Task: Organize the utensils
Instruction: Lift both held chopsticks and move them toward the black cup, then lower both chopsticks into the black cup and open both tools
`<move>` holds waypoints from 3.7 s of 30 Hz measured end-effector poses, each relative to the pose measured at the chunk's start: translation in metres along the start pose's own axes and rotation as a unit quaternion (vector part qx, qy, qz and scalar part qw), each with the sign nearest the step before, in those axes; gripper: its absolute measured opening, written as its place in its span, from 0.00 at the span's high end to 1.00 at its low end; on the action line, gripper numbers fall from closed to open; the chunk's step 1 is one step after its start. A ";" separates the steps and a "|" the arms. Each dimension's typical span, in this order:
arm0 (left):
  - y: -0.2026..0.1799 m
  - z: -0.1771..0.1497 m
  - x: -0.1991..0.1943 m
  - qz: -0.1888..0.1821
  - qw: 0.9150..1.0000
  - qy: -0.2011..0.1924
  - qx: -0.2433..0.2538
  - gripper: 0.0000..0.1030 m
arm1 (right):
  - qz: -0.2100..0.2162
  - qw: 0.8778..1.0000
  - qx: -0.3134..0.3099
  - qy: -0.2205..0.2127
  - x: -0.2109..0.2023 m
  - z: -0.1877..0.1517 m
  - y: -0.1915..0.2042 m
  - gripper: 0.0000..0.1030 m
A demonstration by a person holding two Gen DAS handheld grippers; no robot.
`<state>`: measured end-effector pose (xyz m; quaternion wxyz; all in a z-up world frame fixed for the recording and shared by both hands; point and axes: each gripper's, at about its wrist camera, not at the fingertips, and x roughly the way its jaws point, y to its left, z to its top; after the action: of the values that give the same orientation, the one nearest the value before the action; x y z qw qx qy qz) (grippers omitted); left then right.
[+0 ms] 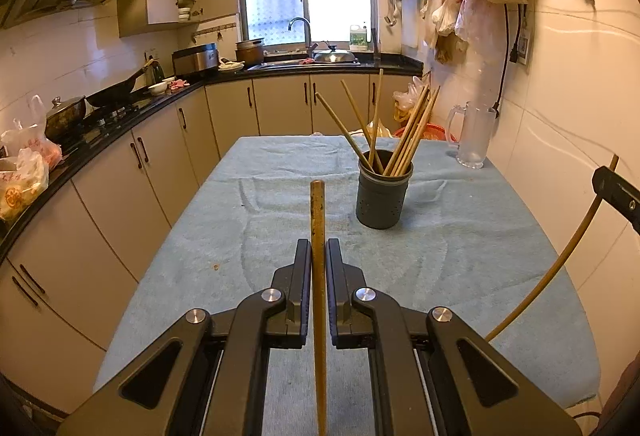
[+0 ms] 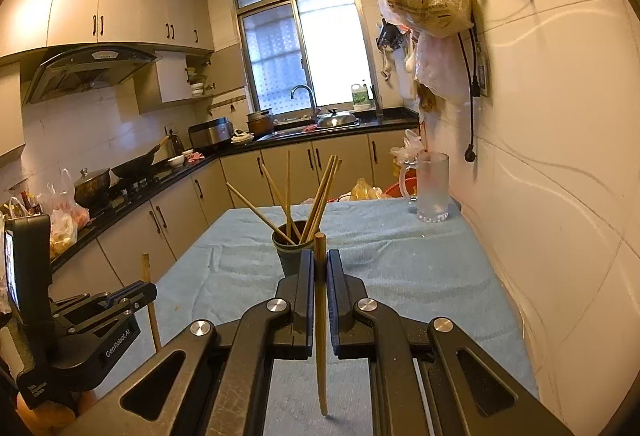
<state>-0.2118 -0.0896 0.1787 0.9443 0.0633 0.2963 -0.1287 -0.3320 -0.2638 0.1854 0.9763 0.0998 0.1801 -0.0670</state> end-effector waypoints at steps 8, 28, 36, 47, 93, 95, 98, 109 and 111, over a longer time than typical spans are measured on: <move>-0.005 0.011 0.014 -0.017 1.000 0.013 0.020 0.94 | 0.012 1.000 -0.004 0.008 0.018 0.010 0.002 0.94; -0.009 0.045 0.019 -0.066 0.997 -0.006 0.050 0.94 | 0.041 0.999 0.021 0.025 0.059 0.037 -0.015 0.94; -0.004 0.056 0.019 -0.076 0.996 -0.018 0.042 0.94 | 0.043 0.999 0.015 0.026 0.066 0.041 -0.012 0.94; 0.017 0.100 0.013 -0.111 0.993 -0.028 0.021 0.94 | 0.051 0.999 0.004 0.009 0.075 0.070 -0.007 0.94; -0.040 0.146 0.148 -0.066 0.996 -0.025 0.063 0.93 | 0.058 0.994 0.065 0.070 0.258 0.086 -0.040 0.93; -0.040 0.144 0.147 -0.065 0.996 -0.026 0.064 0.93 | 0.060 0.994 0.066 0.070 0.256 0.086 -0.038 0.93; -0.039 0.144 0.147 -0.066 0.996 -0.026 0.063 0.93 | 0.061 0.993 0.067 0.070 0.254 0.086 -0.037 0.93; -0.029 0.142 0.139 -0.063 0.996 -0.034 0.053 0.92 | 0.064 0.994 0.067 0.054 0.245 0.093 -0.031 0.93; -0.028 0.142 0.139 -0.061 0.996 -0.036 0.051 0.92 | 0.064 0.994 0.067 0.050 0.242 0.094 -0.030 0.93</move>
<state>-0.0328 -0.1726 0.2134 0.9402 0.0889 0.2587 -0.2028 -0.0808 -0.3362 0.1776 0.9595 0.1795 0.2169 -0.0110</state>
